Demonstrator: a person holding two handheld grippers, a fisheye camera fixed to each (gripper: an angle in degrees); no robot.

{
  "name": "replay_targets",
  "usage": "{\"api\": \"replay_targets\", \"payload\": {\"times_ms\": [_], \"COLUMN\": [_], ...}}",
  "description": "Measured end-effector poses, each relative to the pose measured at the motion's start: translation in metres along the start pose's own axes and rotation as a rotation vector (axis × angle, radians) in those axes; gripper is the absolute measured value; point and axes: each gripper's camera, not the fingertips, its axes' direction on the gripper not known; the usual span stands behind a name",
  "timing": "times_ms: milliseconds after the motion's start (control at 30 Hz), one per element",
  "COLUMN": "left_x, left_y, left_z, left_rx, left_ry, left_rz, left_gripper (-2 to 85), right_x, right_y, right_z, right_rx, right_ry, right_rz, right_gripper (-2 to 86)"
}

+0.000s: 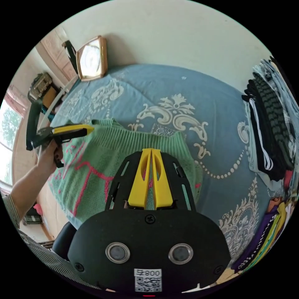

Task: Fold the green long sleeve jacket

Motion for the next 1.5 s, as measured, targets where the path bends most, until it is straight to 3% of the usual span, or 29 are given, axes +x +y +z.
{"api": "replay_targets", "payload": {"times_ms": [200,367,733,867,1033,1200,1500], "left_x": [-0.009,-0.022,-0.044,-0.069,-0.099,-0.126,-0.182], "left_y": [0.055,0.076,0.156,0.185,0.257,0.363,0.453], "left_z": [-0.035,-0.006,-0.057,-0.047,-0.117,-0.161,-0.157], "left_rx": [0.109,-0.097,0.038,-0.102,0.092,0.132,-0.012], "left_ry": [0.017,-0.056,-0.047,-0.021,0.048,-0.015,0.021], "left_rz": [-0.03,-0.038,-0.058,-0.095,-0.166,-0.319,-0.461], "left_gripper": [0.1,0.1,0.1,0.1,0.1,0.2,0.2], "right_x": [0.026,0.049,0.09,0.117,0.113,0.097,0.123], "right_y": [0.041,0.061,0.069,0.068,0.096,0.174,0.219], "right_z": [-0.056,-0.024,-0.082,-0.058,-0.119,-0.165,-0.133], "right_rx": [0.066,-0.071,0.058,-0.059,0.052,0.104,-0.093], "right_ry": [-0.026,0.068,-0.008,-0.04,-0.072,-0.13,-0.14], "right_rz": [0.033,0.067,0.157,0.2,0.145,0.122,0.276], "right_gripper": [0.0,0.0,0.0,0.0,0.0,0.0,0.0]}}
